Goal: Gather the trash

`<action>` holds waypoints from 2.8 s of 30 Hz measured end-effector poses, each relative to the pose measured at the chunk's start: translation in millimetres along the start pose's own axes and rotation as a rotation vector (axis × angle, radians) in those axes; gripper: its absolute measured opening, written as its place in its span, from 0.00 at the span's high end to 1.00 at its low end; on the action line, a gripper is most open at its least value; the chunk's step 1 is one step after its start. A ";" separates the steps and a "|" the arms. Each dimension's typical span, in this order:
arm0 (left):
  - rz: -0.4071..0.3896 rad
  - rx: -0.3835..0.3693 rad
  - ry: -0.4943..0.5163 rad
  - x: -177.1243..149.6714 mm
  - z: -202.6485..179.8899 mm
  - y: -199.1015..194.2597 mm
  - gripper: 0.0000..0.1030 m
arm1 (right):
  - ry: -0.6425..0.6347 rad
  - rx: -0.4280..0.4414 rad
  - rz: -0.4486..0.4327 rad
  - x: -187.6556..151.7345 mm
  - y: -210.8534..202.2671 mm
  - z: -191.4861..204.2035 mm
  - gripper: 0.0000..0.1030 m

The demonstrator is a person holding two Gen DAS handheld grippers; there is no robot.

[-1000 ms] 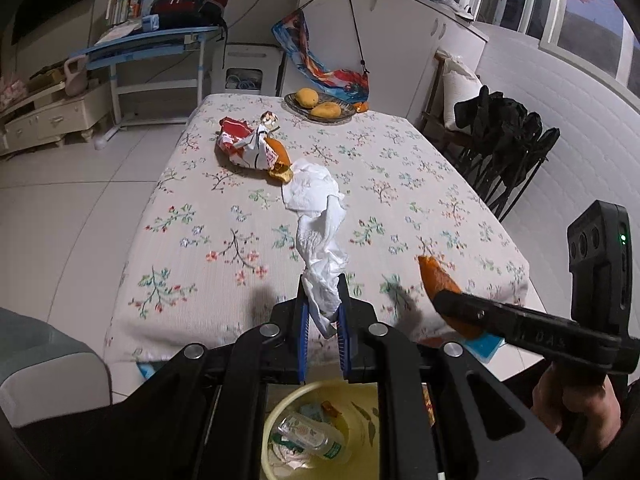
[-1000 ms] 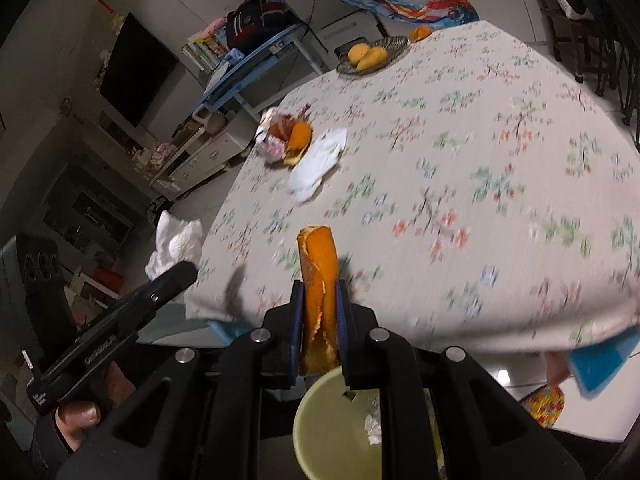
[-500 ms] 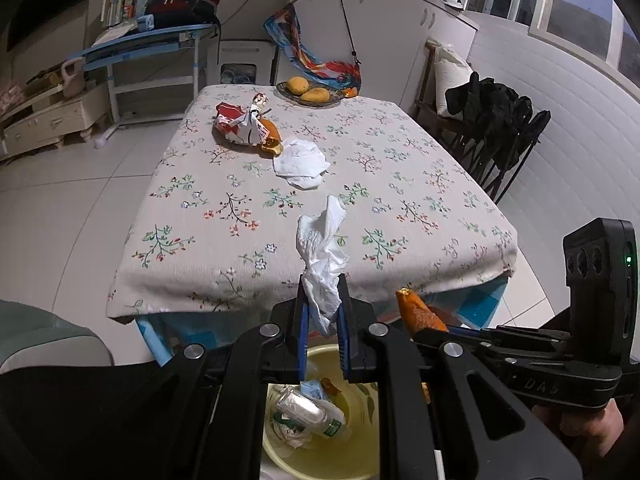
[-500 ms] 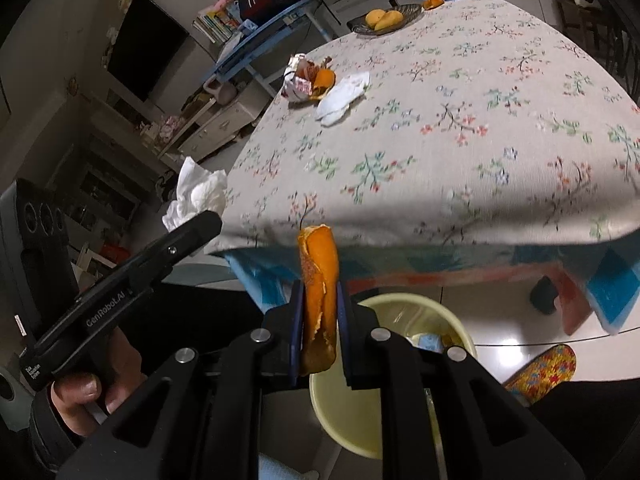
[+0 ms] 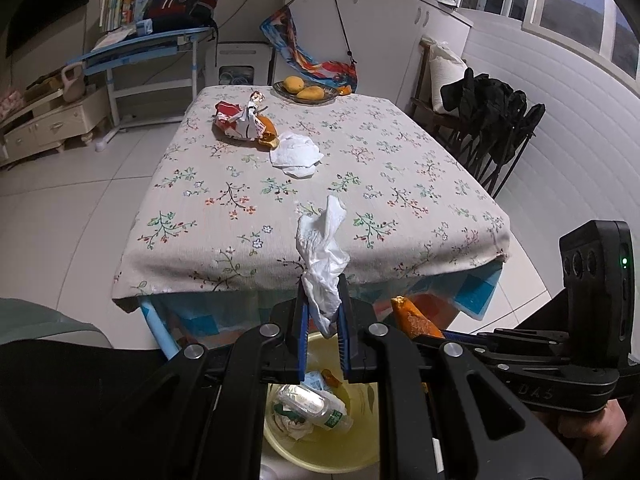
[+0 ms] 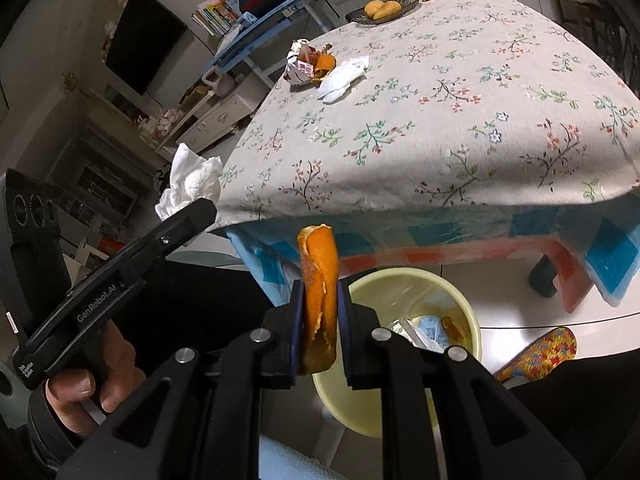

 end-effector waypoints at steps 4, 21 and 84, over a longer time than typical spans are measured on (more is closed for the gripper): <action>0.008 0.001 0.013 -5.4 -3.6 -0.7 0.88 | 0.007 -0.019 0.027 -8.3 3.7 -4.0 0.82; 0.073 -0.025 0.067 -32.1 -23.1 6.3 0.88 | 0.016 -0.058 0.085 -22.4 12.3 -14.5 0.82; 0.119 0.053 0.101 -47.7 -20.8 12.5 0.40 | 0.036 -0.117 0.108 -25.2 12.3 -27.3 0.46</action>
Point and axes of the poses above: each gripper's, at about its wrist camera, not at the fingertips, and y roughly the way its jaws point, z to its left, x to its top, the point moved 10 cm from there along y, roughly the way its jaws point, and after that the axes turned 1 degree about -z, right-handed, at the moved point
